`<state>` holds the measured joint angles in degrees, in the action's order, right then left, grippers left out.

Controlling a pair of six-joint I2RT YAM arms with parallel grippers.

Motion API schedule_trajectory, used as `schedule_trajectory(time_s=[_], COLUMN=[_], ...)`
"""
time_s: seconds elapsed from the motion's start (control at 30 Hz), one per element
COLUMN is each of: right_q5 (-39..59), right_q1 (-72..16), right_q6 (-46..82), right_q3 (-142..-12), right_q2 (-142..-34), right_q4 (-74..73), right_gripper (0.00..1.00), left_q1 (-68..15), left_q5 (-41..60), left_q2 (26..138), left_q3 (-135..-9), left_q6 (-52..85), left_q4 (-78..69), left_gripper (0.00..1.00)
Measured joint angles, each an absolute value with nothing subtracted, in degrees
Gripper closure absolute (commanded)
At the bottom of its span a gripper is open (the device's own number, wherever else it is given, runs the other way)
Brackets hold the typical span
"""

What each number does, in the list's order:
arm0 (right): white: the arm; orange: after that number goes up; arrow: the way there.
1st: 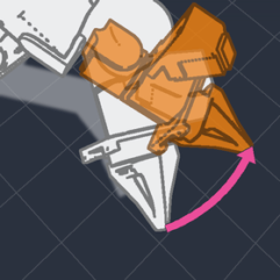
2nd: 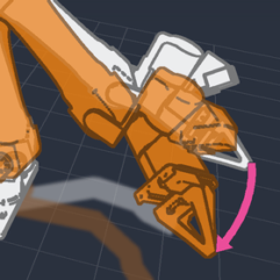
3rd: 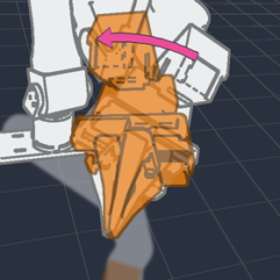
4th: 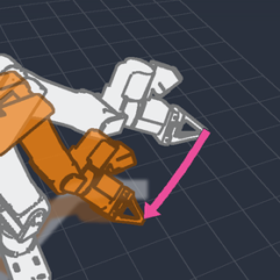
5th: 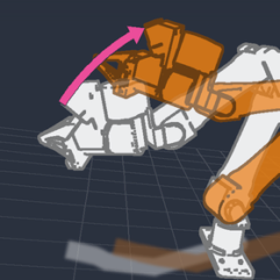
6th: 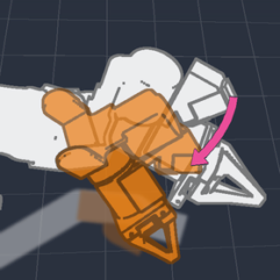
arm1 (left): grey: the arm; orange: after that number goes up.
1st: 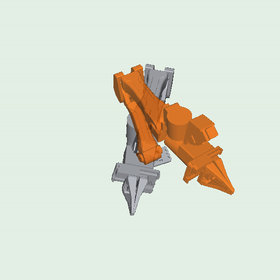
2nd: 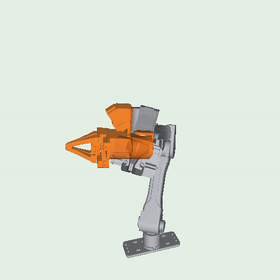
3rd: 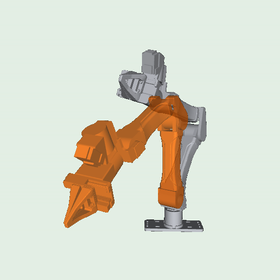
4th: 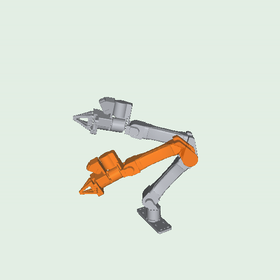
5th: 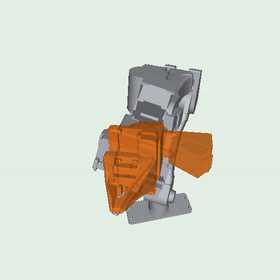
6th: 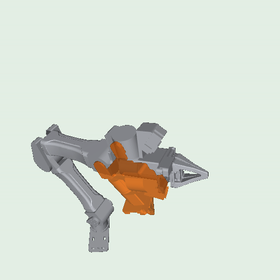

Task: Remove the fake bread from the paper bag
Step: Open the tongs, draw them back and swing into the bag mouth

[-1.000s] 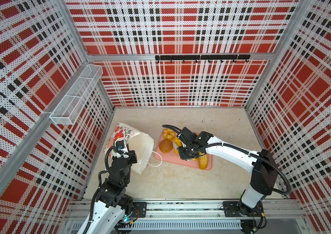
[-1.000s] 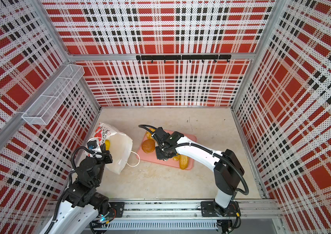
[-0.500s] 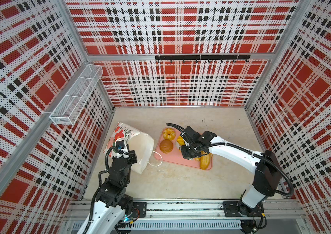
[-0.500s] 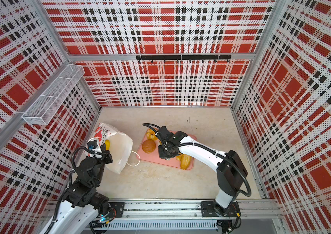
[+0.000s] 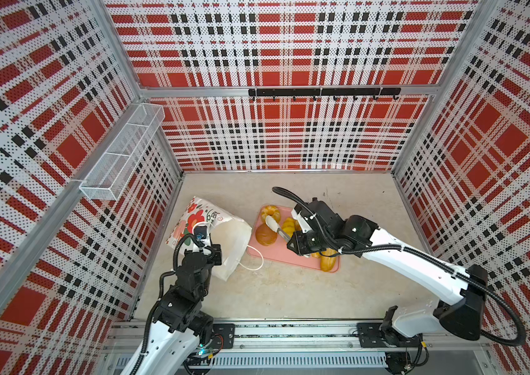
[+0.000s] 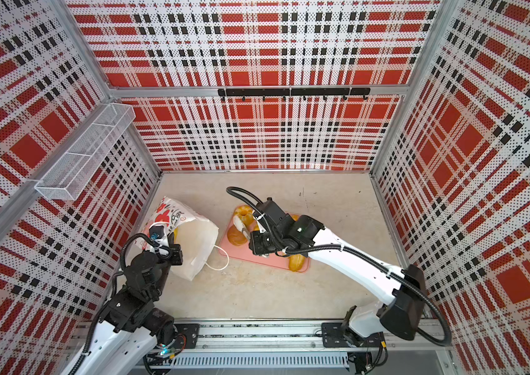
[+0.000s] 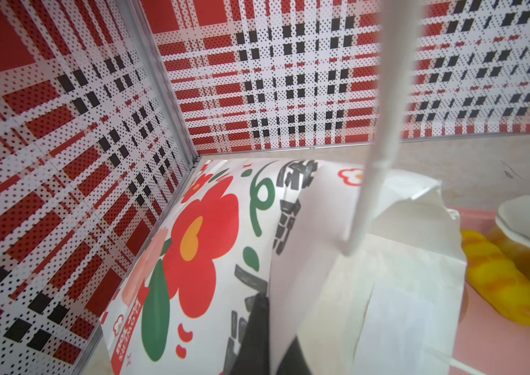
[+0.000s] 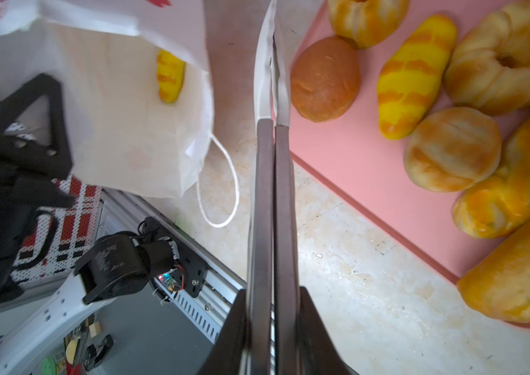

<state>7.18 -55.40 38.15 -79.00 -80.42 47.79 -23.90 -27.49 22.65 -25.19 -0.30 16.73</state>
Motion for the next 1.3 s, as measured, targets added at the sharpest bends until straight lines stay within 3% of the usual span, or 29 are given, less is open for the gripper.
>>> schedule_trajectory(time_s=[0.37,0.53,0.93,1.03,1.3], right_q5=[9.8,11.57,12.32,11.73,11.99], right_q1=[-67.75,-70.54,-71.59,-70.96,-67.79], right_q6=[41.74,46.28,56.42,59.33,68.25], right_q3=[-70.06,-65.73,-63.68,-63.57,-60.42], right_q2=[-68.88,-67.92,-82.96,-85.62,-93.32], right_q4=[48.25,38.35,14.63,9.82,-5.56], right_gripper=[1.0,1.0,1.0,0.9,0.82], left_q1=[-21.15,-19.62,-20.18,-20.86,-21.78], left_q5=[-16.4,-12.32,-9.3,-9.5,-10.61], left_q2=[23.97,24.36,31.48,32.82,33.45], left_q3=[-28.82,-29.3,-29.3,-29.3,-29.08], left_q6=[-8.29,-10.9,-8.82,-7.7,-5.58], left_q4=[22.44,23.03,20.95,19.44,15.68], left_gripper=[1.0,1.0,1.0,1.0,1.0])
